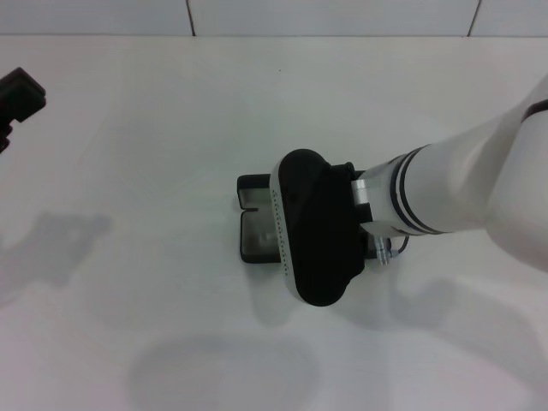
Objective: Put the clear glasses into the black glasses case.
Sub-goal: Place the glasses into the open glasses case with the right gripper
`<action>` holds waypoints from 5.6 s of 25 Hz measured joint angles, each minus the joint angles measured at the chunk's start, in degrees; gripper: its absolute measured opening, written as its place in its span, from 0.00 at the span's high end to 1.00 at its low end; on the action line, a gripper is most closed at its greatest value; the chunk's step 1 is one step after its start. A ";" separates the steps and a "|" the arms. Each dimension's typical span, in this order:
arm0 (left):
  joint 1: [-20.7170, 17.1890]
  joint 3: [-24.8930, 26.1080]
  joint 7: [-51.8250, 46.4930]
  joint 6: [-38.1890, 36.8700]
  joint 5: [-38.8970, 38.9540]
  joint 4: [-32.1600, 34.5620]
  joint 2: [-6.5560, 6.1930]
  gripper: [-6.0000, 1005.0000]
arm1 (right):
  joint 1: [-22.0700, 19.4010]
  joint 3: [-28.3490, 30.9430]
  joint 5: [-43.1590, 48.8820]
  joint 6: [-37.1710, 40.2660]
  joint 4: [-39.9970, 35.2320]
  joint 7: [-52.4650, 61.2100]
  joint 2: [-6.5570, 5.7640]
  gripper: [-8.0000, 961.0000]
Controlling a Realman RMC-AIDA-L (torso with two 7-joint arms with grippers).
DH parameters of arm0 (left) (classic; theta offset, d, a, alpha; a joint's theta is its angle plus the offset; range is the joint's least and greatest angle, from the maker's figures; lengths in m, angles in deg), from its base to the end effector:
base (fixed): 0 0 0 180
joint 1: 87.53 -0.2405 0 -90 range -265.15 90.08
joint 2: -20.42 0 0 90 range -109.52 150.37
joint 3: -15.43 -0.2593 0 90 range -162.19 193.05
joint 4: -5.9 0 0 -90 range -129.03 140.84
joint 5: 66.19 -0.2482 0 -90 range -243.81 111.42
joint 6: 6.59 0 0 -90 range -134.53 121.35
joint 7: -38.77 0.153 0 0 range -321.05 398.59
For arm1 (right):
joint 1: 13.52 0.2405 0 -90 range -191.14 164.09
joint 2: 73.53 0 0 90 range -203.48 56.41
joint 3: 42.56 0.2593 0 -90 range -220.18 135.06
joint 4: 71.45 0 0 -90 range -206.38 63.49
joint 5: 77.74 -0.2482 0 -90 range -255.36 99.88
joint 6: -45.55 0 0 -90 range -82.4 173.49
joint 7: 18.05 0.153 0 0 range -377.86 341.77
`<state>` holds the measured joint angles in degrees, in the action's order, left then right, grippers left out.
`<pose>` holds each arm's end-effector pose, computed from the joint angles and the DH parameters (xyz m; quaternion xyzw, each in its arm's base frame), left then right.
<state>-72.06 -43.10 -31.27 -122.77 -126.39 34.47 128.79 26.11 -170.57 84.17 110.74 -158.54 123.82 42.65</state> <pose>-0.2949 0.2757 0.0951 -0.8152 -0.1057 -0.5527 0.1371 0.0694 0.3353 -0.1383 -0.9246 -0.2079 -0.2494 0.1991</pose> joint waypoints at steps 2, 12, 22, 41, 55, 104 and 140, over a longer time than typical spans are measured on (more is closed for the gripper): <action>-0.07 0.00 0.04 0.00 0.00 0.00 0.00 0.94 | 0.00 -0.25 0.22 0.00 -0.04 -0.03 0.00 0.71; -0.19 0.00 0.11 0.00 0.07 0.00 0.00 0.94 | 0.00 -1.66 0.48 0.05 -1.10 -0.10 0.00 0.65; -0.47 0.00 0.67 0.00 0.09 0.00 0.00 0.94 | -0.63 -2.96 0.76 0.92 -4.85 -0.14 0.00 0.64; -0.62 0.00 0.21 -0.10 0.27 0.00 -0.08 0.94 | -9.26 2.13 -2.45 11.85 -17.78 0.17 -0.03 0.66; -0.68 0.00 0.08 -0.06 0.26 0.00 -0.06 0.94 | -11.91 7.85 -0.40 16.97 -16.22 0.72 -0.13 0.78; -1.15 0.00 -0.54 0.00 0.16 -0.70 0.19 0.93 | -11.52 5.32 2.95 1.25 -3.22 0.24 0.00 0.99; -1.89 0.00 -0.09 -0.10 -0.28 -0.79 0.53 0.93 | -13.00 4.43 2.37 3.93 -5.39 2.19 0.00 0.99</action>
<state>-73.95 -43.10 -31.36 -122.86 -126.66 33.67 129.31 13.11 -166.14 86.54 114.66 -163.93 126.01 42.65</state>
